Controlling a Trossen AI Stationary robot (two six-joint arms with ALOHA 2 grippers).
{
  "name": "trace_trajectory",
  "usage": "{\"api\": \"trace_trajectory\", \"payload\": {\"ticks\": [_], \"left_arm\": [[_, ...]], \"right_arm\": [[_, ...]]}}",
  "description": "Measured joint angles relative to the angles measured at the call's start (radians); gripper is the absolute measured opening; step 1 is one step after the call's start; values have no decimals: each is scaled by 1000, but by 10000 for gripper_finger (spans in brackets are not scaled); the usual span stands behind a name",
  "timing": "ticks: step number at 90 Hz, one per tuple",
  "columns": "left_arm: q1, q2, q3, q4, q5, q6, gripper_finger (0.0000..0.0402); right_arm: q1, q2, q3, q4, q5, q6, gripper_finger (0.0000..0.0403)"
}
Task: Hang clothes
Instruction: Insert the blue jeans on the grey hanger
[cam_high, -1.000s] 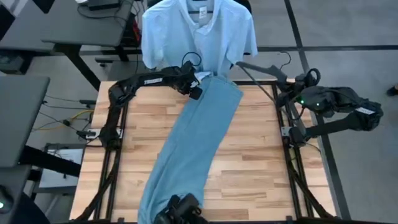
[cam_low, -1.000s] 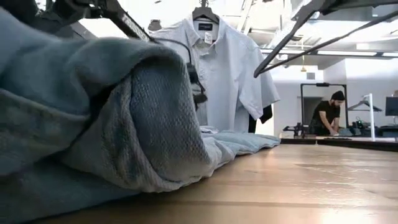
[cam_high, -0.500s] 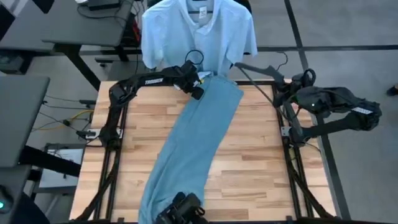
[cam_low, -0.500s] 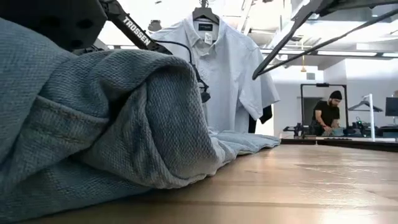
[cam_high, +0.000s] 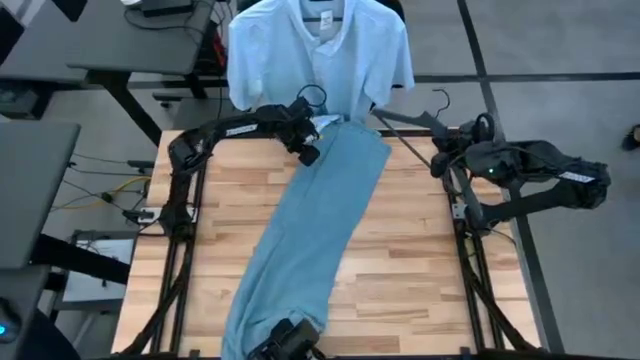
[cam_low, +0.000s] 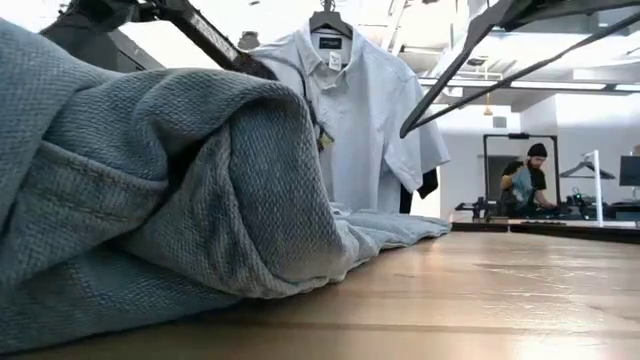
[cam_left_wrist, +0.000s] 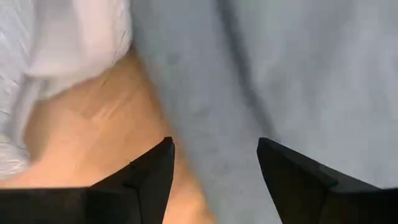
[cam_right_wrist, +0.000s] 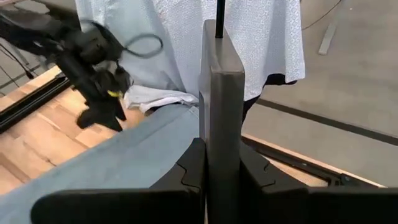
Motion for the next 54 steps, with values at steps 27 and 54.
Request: {"api": "trace_trajectory", "payload": {"ticks": [27,54], "left_arm": [[-133,-146,1,-126,-85,-18,208],[-387,-99,-157,-118,-167,-114,208]], "right_arm": [[3,-1,0,-7,-27,-65,28],[3,-1,0,-8,-88,-154,28]]}}
